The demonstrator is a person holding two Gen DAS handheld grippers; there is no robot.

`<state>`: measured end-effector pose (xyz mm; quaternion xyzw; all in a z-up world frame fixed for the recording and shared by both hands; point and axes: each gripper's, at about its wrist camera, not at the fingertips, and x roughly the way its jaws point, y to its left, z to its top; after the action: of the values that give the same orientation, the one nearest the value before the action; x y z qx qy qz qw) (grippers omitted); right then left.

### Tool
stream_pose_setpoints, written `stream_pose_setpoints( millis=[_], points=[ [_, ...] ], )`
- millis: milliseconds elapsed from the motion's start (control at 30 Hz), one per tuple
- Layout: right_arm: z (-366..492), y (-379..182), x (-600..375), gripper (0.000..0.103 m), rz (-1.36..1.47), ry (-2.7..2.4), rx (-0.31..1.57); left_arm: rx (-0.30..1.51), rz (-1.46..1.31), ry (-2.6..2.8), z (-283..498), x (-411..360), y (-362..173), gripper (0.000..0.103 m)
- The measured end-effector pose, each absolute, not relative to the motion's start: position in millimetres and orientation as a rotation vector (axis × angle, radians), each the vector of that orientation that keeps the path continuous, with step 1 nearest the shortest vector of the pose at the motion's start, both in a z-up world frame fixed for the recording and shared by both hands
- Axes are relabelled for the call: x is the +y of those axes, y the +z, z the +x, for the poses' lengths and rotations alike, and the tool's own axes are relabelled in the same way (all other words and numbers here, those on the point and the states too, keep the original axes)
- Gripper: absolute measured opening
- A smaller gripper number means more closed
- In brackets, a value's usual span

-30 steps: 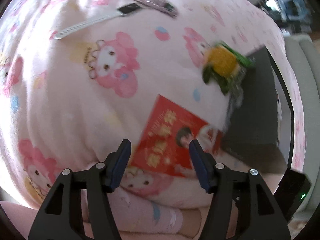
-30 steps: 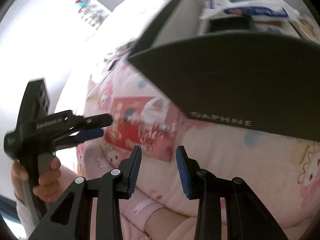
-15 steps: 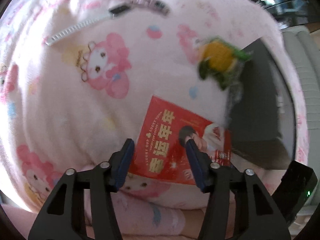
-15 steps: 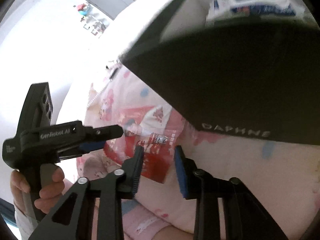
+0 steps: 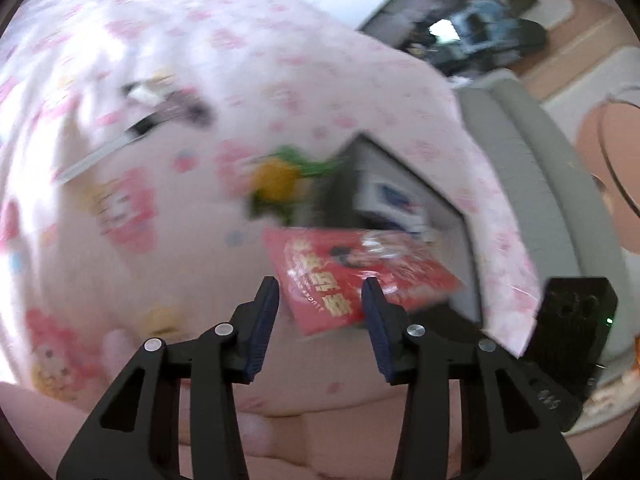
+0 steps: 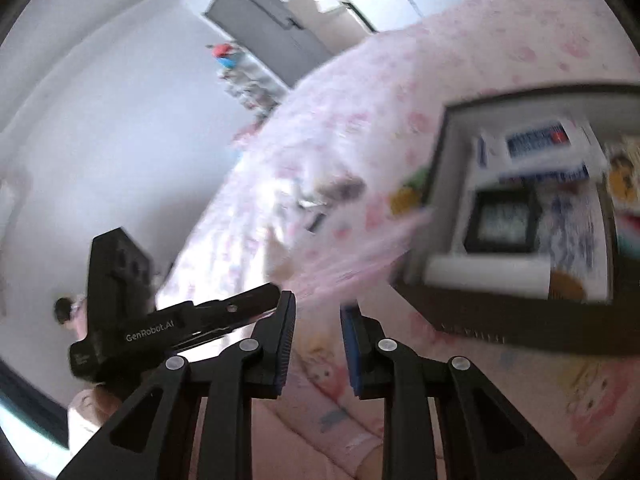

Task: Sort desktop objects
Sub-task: 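Carry the red envelope with the left gripper over the box rim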

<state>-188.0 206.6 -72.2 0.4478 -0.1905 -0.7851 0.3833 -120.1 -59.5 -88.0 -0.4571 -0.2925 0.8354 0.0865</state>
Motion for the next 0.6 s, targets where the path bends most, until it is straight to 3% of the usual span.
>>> stream_pose_setpoints(
  millis=[133, 333, 600],
  points=[
    [-189, -88, 185, 0.020, 1.118, -2.115, -0.356, -0.749, -1.366, 2.457, -156, -15, -78, 0.043],
    [-191, -100, 232, 0.020, 1.223, -2.185, -0.548, -0.718, -1.469, 2.453, -179, 8, -102, 0.043],
    [-223, -122, 211, 0.020, 1.289, -2.186, -0.538, -0.784, -1.520, 2.432, -179, -6, -117, 0.043]
  ],
)
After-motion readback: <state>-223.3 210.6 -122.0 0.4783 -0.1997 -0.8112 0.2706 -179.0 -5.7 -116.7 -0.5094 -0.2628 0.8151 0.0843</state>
